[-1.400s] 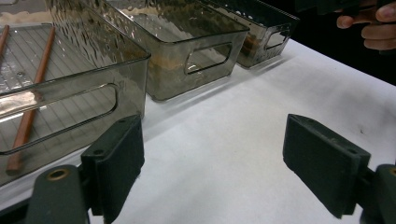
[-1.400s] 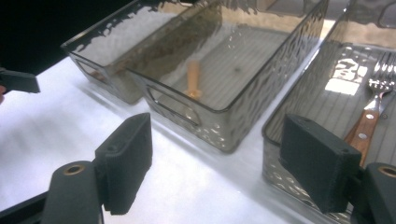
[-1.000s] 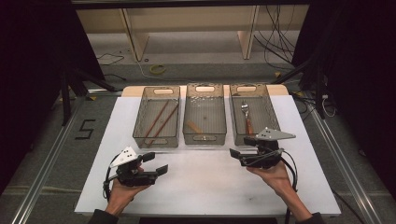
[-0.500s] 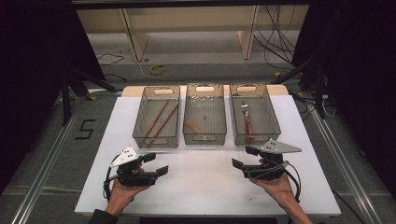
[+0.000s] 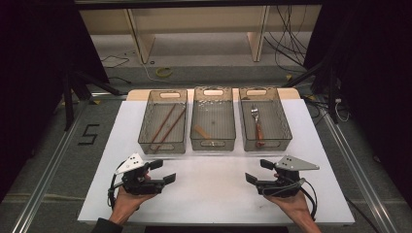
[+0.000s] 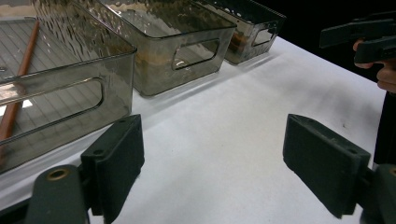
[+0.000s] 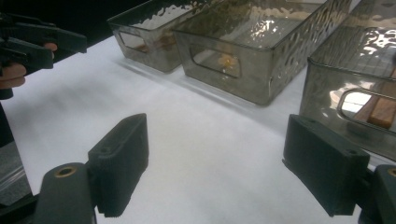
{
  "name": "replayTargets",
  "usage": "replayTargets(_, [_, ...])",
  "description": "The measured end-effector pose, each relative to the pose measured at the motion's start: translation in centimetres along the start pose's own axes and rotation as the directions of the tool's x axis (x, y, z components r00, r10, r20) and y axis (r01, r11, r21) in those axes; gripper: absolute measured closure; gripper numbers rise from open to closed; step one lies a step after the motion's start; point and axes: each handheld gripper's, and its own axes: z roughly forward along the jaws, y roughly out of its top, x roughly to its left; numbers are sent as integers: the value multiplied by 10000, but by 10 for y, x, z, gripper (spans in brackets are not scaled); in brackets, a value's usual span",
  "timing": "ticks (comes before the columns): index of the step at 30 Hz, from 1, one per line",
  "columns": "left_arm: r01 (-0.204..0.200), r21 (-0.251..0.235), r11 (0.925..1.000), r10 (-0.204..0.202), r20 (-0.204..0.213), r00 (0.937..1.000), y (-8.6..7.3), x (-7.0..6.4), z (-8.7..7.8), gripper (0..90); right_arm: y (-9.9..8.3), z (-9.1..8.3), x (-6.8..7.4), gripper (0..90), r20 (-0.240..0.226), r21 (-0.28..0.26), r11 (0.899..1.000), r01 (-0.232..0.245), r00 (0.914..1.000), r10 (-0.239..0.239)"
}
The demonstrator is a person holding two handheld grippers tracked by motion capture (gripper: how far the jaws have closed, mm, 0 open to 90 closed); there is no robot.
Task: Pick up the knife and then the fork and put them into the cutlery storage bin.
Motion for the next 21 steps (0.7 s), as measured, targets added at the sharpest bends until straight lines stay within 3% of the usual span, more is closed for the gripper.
replayTargets(21, [-8,19,10000,8,32,10000,0,0,1,199,-4,-3,-2,218,161,-116,9999,-73,9998,75])
